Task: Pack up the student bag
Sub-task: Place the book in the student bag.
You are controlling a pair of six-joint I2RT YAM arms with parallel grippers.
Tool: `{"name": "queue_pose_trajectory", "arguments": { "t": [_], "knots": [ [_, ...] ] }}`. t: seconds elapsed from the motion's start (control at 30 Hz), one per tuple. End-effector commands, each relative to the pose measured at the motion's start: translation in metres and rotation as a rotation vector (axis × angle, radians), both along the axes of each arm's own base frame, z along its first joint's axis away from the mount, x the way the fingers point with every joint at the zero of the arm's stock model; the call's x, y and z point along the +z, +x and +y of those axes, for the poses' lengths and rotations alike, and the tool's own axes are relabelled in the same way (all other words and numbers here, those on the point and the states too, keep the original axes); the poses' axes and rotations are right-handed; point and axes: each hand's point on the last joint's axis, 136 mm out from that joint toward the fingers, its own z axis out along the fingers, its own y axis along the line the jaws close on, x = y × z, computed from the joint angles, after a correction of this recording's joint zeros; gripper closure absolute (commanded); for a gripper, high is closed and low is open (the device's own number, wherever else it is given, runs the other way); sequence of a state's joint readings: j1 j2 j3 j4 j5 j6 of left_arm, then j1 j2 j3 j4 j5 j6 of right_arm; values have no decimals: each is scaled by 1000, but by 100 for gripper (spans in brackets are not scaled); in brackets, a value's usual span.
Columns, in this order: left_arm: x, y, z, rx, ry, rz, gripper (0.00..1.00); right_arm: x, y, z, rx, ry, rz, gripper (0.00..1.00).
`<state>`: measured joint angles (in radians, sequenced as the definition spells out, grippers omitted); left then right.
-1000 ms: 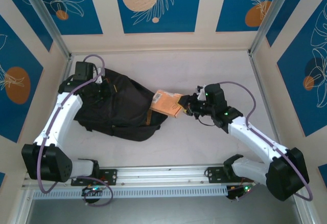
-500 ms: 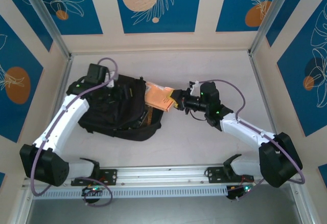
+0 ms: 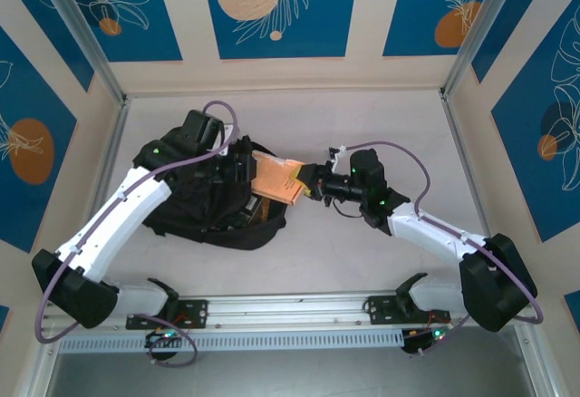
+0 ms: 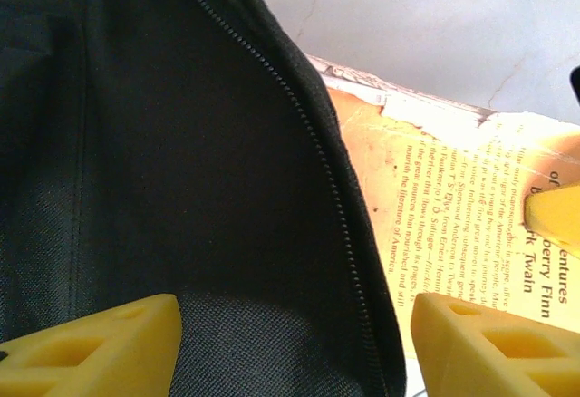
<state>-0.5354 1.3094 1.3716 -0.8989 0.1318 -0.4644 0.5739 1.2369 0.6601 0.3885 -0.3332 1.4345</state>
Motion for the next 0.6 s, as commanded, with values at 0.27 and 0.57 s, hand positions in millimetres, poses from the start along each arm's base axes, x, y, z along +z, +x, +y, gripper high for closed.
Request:
{"name": "queue_pose_trajectory", "arguments": {
  "t": [0.27,0.57],
  "knots": [
    [-6,21,-6,12,55,-1,73,27,-13,15,67,23,-97,100],
    [64,18,26,52,86,-207,100,-22,-33,7,85,-211,-31,100]
  ]
}}
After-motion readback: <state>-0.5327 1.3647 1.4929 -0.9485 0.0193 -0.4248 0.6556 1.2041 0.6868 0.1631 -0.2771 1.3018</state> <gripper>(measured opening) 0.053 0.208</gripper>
